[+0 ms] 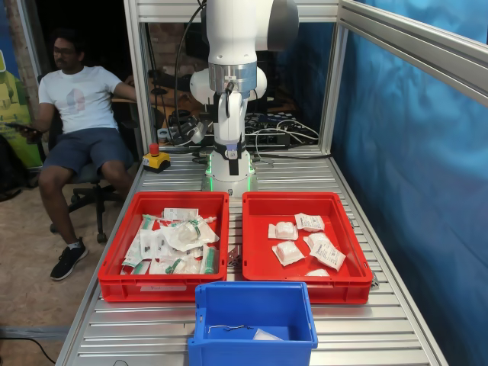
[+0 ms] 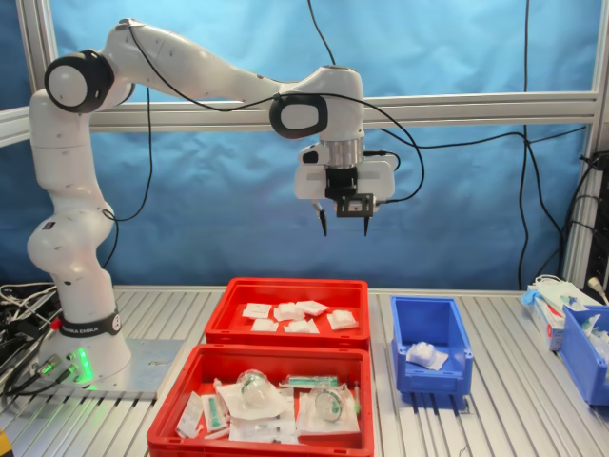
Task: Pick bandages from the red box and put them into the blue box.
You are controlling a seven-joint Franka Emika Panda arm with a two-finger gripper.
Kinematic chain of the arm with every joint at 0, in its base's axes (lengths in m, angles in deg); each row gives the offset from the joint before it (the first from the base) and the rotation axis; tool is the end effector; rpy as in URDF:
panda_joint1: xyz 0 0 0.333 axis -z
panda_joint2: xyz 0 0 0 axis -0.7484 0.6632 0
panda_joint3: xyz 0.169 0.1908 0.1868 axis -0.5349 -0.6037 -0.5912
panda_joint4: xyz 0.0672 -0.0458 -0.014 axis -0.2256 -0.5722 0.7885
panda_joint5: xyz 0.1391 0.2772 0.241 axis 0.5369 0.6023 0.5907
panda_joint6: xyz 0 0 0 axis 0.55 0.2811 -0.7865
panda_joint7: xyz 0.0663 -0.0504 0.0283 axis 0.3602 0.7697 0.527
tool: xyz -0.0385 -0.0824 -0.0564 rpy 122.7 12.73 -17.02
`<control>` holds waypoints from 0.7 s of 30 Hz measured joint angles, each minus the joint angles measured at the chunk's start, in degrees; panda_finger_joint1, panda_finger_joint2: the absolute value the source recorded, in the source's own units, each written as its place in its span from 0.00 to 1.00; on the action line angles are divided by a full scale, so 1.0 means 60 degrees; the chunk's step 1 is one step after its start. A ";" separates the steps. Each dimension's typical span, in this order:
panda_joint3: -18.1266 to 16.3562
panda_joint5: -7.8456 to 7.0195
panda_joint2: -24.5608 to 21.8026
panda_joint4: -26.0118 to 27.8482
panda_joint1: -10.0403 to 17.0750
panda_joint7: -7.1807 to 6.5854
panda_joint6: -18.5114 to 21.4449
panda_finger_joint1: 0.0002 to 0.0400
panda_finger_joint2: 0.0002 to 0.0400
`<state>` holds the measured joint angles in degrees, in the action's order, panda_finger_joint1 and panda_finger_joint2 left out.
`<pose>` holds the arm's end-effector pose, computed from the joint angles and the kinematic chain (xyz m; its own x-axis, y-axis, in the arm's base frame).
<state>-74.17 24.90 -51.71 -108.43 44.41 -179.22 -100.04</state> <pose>0.5772 0.0039 0.4871 -0.7802 -0.6236 -0.0489 -0.6218 0.7817 -0.0470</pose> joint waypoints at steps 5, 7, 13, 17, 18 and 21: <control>0.0000 0.0000 0.0000 0.0000 0.0000 0.0000 0.0000 1.00 1.00; 0.0000 0.0000 0.0000 0.0000 0.0000 0.0000 0.0000 1.00 1.00; 0.0000 0.0000 0.0000 -0.0026 -0.0001 0.0000 0.0000 1.00 1.00; -0.0001 0.0000 0.0000 -0.0105 -0.0009 0.0000 0.0000 1.00 1.00; -0.0001 0.0000 0.0000 -0.0136 -0.0013 0.0000 0.0000 1.00 1.00; -0.0008 0.0000 0.0000 -0.0291 -0.0053 0.0000 -0.0020 1.00 1.00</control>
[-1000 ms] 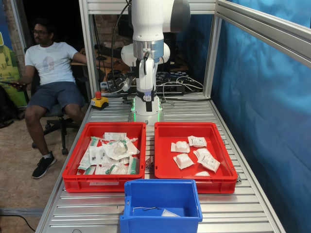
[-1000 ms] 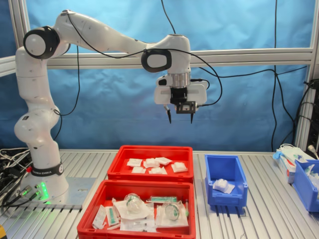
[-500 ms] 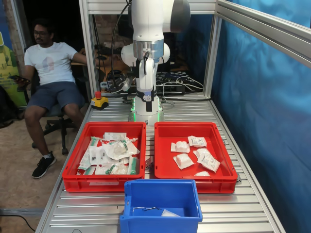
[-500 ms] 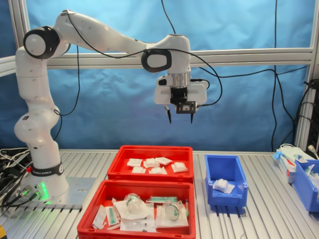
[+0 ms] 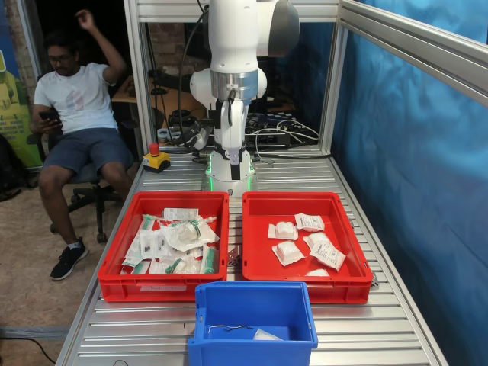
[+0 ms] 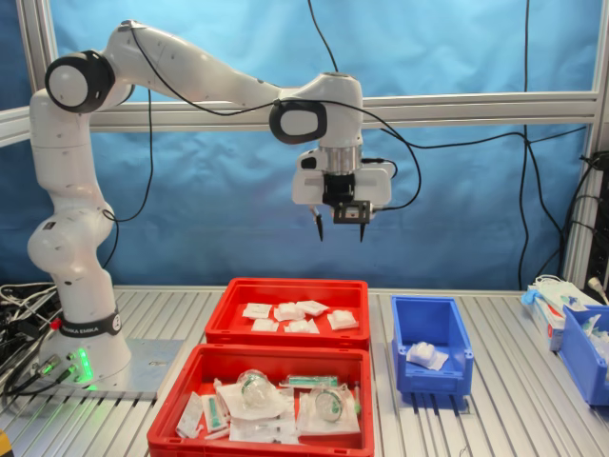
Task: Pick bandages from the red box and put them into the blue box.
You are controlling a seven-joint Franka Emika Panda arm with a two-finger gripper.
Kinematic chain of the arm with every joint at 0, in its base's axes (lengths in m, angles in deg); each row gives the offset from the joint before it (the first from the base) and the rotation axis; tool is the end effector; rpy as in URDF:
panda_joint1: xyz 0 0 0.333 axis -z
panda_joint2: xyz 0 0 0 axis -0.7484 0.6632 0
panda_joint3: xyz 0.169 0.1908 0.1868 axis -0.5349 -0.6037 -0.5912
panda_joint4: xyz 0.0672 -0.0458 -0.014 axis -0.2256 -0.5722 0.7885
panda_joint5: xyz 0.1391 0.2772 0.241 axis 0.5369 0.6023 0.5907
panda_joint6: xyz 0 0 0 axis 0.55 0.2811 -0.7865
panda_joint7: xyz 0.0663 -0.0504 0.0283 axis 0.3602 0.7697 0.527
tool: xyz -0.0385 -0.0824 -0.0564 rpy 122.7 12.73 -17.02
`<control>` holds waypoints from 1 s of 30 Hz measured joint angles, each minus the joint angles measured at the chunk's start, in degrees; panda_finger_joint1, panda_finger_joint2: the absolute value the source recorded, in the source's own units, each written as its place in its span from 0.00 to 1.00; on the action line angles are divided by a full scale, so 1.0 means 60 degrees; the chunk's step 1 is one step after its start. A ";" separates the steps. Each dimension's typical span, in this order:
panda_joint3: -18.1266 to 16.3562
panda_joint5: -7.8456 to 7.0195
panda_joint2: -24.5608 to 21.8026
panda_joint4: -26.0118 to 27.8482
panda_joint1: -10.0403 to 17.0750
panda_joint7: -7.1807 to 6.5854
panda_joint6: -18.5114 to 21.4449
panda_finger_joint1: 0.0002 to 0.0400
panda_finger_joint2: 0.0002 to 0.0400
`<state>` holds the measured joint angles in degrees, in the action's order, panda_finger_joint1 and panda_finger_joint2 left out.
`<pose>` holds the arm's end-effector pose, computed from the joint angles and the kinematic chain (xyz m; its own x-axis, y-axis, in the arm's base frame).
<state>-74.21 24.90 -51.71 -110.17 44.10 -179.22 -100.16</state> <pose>0.5723 0.0073 0.4726 -0.7775 -0.6283 -0.0267 -0.6276 0.7779 -0.0295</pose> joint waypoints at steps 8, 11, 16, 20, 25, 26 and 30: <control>-0.0023 0.0000 0.0018 -0.0439 -0.0301 0.0000 -0.0428 1.00 1.00; -0.0046 0.0000 0.0048 -0.0669 -0.0447 0.0000 -0.0858 1.00 1.00; -0.0077 0.0000 0.0138 -0.1021 -0.0633 0.0000 -0.1502 1.00 1.00; -0.0103 0.0000 0.0336 -0.1380 -0.0816 0.0000 -0.2126 1.00 1.00; -0.0132 0.0000 0.0775 -0.1746 -0.1063 0.0000 -0.2792 1.00 1.00; -0.0135 0.0000 0.0846 -0.1778 -0.1099 0.0000 -0.2862 1.00 1.00; -0.0146 0.0000 0.1108 -0.1890 -0.1224 0.0000 -0.3089 1.00 1.00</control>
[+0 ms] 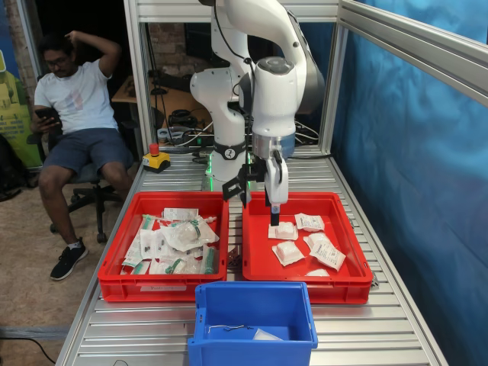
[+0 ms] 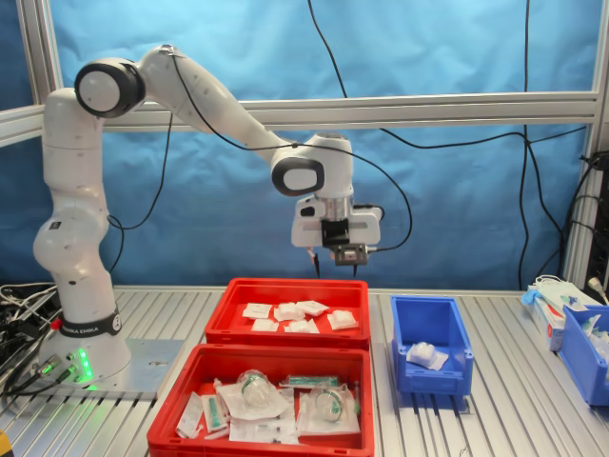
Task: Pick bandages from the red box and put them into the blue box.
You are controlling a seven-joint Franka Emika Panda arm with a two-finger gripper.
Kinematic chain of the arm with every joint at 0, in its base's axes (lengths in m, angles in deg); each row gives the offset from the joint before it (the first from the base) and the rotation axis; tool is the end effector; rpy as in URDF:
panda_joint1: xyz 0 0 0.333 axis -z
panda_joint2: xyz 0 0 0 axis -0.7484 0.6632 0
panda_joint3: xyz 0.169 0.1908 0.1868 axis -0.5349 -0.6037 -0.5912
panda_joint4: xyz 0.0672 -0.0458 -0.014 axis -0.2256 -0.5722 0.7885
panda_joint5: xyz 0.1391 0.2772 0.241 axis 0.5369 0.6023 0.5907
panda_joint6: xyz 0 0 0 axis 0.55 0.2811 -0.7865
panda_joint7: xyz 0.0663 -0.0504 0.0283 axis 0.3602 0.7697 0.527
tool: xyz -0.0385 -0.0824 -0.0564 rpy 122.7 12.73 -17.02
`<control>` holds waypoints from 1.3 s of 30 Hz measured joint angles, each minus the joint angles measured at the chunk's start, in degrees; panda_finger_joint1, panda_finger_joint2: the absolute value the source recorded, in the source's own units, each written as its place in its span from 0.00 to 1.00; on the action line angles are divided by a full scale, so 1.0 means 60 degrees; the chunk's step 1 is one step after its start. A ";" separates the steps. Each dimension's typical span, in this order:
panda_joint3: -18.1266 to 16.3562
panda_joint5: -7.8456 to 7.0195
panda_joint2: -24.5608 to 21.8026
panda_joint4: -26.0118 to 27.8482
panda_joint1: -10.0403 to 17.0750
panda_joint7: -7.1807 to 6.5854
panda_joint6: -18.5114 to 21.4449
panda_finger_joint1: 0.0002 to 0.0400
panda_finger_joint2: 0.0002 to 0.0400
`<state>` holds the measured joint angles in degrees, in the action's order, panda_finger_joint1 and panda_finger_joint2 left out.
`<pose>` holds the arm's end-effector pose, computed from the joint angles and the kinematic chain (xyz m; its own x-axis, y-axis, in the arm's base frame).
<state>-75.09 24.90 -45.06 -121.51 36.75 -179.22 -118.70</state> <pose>0.5615 0.0888 0.3447 -0.6779 -0.7345 -0.0317 -0.7335 0.6786 -0.0388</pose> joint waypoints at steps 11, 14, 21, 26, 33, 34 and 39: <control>-0.0046 0.0000 0.0476 -0.0123 -0.0294 0.0000 -0.0308 1.00 1.00; -0.0054 0.0000 0.0527 -0.0128 -0.0405 0.0000 -0.0333 1.00 1.00; -0.0080 0.0000 0.0645 -0.0128 -0.0714 0.0000 -0.0371 1.00 1.00; -0.0102 0.0000 0.0761 -0.0128 -0.0930 0.0000 -0.0381 1.00 1.00; -0.0122 0.0121 0.0946 -0.0134 -0.1219 0.0000 -0.0588 1.00 1.00; -0.0125 0.0146 0.0971 -0.0135 -0.1253 0.0000 -0.0634 1.00 1.00; -0.0140 0.0290 0.1177 -0.0137 -0.1510 0.0000 -0.0951 1.00 1.00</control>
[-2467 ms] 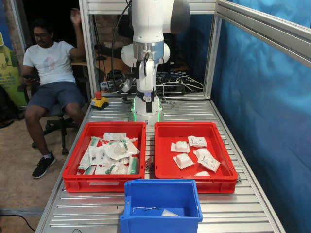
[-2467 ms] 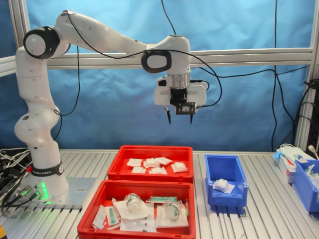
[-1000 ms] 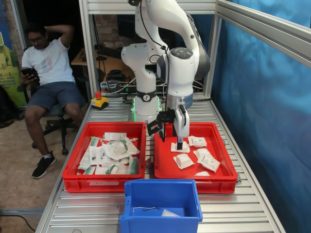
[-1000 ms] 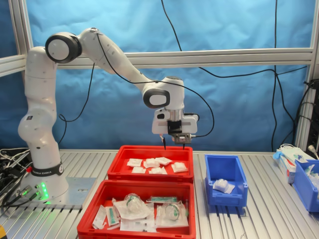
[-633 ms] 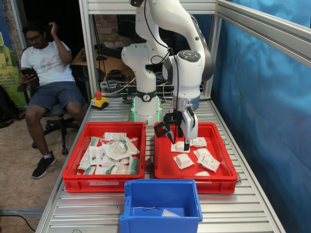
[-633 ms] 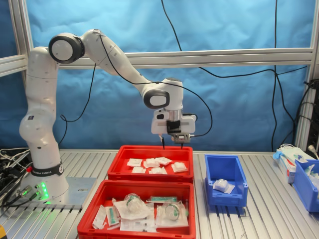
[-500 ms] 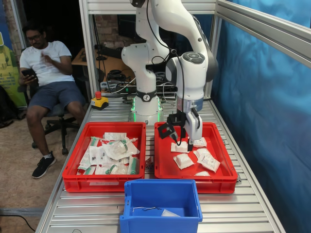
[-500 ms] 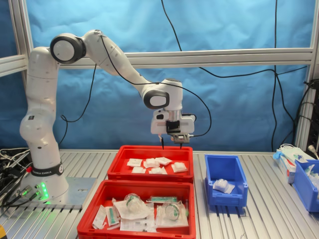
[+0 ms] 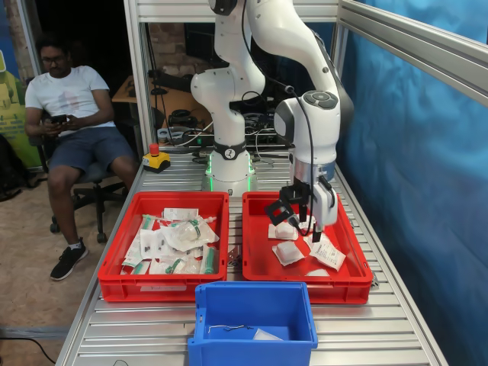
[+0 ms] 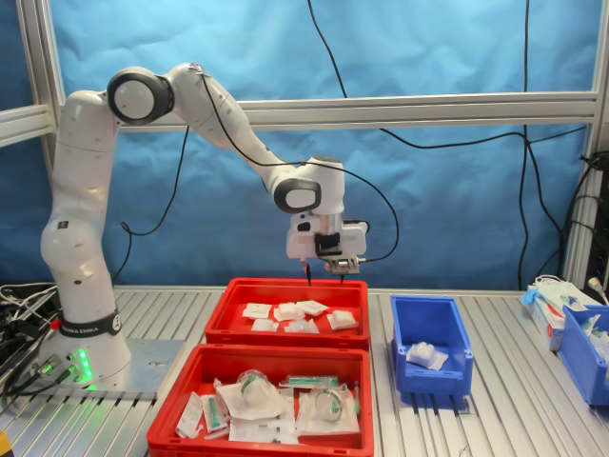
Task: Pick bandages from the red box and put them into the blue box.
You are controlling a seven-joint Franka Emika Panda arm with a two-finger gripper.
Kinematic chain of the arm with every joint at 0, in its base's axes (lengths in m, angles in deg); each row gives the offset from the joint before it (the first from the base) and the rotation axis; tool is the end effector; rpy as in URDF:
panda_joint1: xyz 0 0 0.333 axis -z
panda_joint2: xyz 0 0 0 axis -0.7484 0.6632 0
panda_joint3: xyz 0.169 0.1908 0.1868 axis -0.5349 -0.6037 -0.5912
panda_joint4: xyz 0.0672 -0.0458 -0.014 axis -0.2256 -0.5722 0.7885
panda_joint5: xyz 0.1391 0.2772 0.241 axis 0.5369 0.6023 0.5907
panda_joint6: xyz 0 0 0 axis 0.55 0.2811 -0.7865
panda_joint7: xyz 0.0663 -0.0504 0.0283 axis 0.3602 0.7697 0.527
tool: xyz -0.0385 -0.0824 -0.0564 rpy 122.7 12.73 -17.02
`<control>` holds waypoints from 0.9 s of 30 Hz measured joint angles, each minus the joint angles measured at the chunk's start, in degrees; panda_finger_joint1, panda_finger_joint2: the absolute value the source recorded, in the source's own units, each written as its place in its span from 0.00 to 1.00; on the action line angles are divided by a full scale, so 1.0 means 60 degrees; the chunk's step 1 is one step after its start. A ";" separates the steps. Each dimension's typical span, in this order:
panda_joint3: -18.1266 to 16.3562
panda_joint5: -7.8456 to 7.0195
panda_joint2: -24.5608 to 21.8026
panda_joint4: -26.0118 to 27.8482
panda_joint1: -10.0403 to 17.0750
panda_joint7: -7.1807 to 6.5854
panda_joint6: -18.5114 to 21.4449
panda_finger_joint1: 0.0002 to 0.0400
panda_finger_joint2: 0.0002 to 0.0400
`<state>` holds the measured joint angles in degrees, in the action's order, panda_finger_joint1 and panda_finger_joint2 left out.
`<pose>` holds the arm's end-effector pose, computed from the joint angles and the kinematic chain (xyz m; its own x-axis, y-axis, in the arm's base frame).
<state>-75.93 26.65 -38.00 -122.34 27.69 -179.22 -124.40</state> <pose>0.5408 0.1850 0.2772 -0.5605 -0.8280 -0.0134 -0.8281 0.5606 -0.0003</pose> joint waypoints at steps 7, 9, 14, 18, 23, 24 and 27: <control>-0.0005 0.0040 0.0236 -0.0005 -0.0263 0.0000 -0.0331 1.00 1.00; -0.0007 0.0043 0.0265 -0.0005 -0.0298 0.0000 -0.0371 1.00 1.00; -0.0017 0.0057 0.0441 -0.0005 -0.0526 0.0000 -0.0554 1.00 1.00; -0.0024 0.0062 0.0555 -0.0008 -0.0661 0.0000 -0.0663 1.00 1.00; -0.0034 0.0066 0.0704 -0.0009 -0.0791 0.0000 -0.0793 1.00 1.00; -0.0037 0.0066 0.0763 -0.0009 -0.0823 0.0000 -0.0824 1.00 1.00; -0.0037 0.0066 0.0859 -0.0009 -0.0869 0.0000 -0.0853 1.00 1.00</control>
<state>-76.15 27.05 -32.85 -122.39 22.48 -179.22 -129.52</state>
